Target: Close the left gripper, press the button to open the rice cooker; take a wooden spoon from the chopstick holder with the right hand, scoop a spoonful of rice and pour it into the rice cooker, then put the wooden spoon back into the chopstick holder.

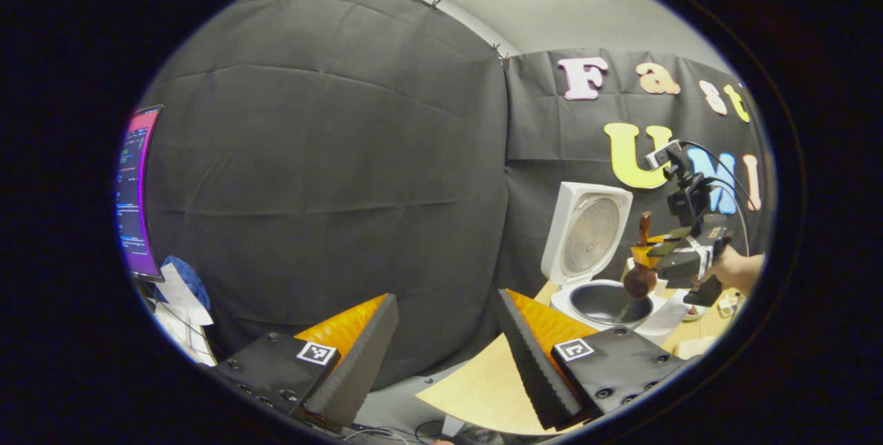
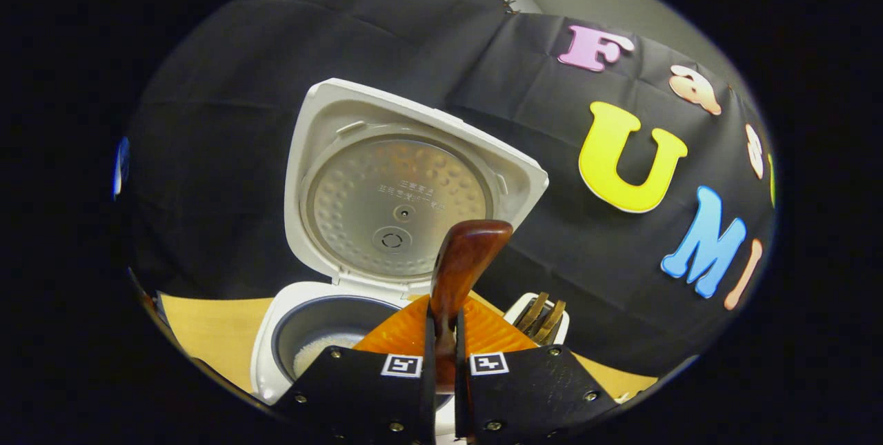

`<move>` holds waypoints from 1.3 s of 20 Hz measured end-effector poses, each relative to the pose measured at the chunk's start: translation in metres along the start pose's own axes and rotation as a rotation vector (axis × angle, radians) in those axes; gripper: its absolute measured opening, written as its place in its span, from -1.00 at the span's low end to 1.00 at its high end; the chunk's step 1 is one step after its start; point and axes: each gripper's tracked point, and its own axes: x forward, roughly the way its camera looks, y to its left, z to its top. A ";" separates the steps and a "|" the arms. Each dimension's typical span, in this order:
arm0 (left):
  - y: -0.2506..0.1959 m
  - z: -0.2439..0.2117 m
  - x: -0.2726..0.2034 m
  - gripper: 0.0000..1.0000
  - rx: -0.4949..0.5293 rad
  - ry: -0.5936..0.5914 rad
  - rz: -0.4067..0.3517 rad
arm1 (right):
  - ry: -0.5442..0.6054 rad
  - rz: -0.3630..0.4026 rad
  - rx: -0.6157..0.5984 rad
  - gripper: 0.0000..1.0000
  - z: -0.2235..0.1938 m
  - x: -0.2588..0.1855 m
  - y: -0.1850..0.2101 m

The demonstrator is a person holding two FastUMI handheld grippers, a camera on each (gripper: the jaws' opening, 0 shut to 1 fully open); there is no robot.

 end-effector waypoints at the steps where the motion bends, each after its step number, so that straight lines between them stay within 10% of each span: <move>1: -0.002 0.002 0.000 0.97 0.001 -0.001 -0.002 | 0.008 0.008 0.001 -0.78 -0.002 -0.001 0.000; 15: -0.056 0.027 0.009 0.94 0.007 -0.043 -0.092 | -0.006 0.123 0.668 -0.77 0.001 -0.039 -0.047; 26: -0.141 0.043 -0.005 0.93 0.016 -0.079 -0.233 | -0.050 0.009 0.951 -0.78 -0.044 -0.125 -0.159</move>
